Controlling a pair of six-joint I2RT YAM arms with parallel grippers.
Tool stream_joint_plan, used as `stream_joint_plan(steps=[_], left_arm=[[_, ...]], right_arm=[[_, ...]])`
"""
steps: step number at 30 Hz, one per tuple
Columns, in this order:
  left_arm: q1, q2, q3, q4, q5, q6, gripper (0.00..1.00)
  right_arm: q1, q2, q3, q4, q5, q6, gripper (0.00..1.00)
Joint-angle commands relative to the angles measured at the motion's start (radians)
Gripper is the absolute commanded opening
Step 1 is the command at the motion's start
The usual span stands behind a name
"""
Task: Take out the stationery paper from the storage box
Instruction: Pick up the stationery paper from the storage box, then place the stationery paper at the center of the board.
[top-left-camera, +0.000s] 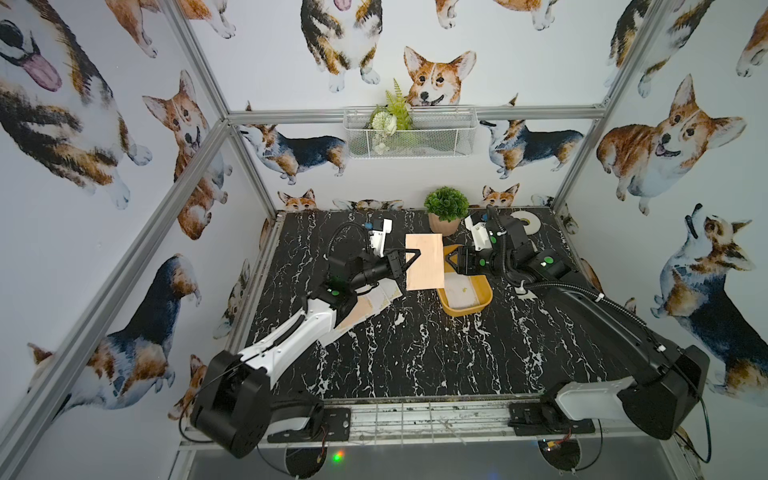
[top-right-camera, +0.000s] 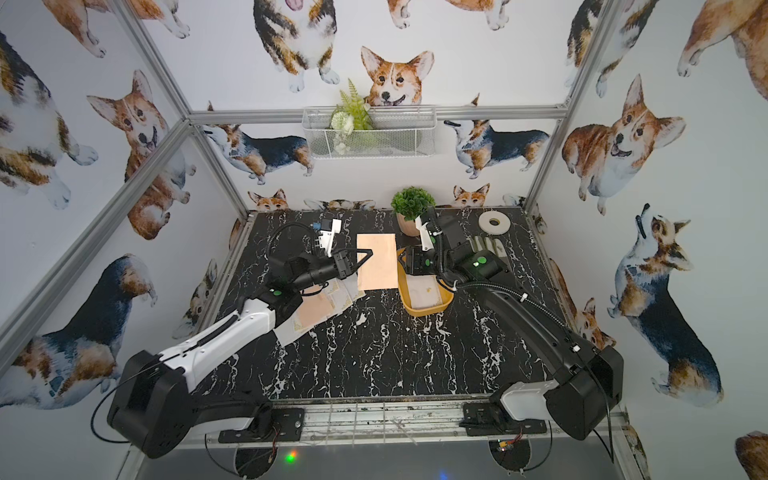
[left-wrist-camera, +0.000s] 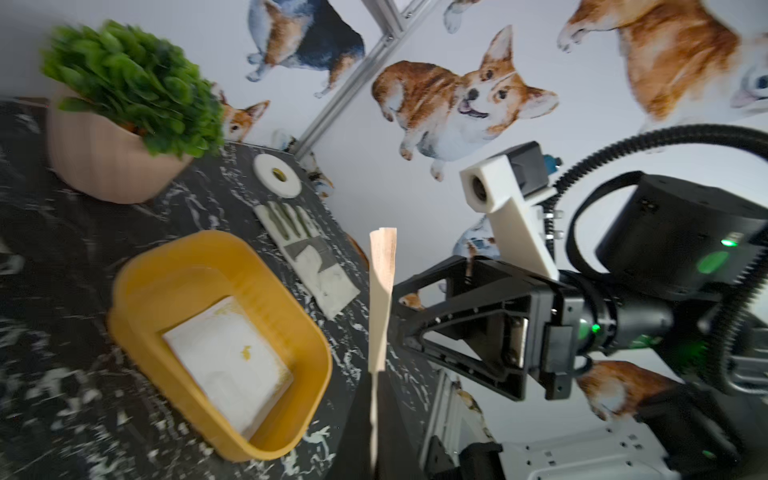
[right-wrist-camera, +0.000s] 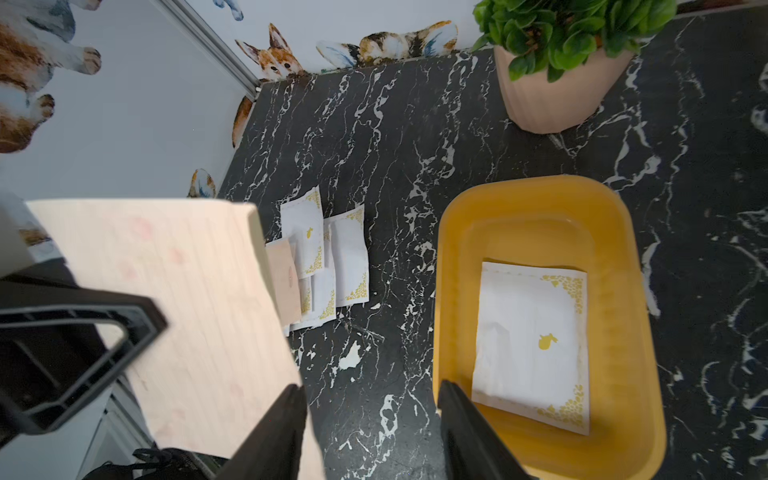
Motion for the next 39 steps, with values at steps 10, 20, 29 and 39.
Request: stream_joint_plan(steps=[10, 20, 29, 39], left_arm=[[0.098, -0.199, 0.028, -0.782, -0.753, 0.220, 0.00], [0.315, -0.295, -0.207, -0.554, -0.437, 0.172, 0.00], [0.365, -0.255, -0.311, -0.328, -0.245, 0.109, 0.00], [0.378, -0.179, -0.352, -0.212, -0.167, 0.074, 0.00]], right_arm=[[-0.016, 0.182, 0.045, -0.069, 0.221, -0.121, 0.62], [-0.101, 0.448, 0.073, -0.049, 0.235, -0.159, 0.62], [-0.101, 0.608, 0.129, -0.070, 0.332, -0.181, 0.62], [-0.118, 0.694, 0.161, -0.071, 0.363, -0.192, 0.76]])
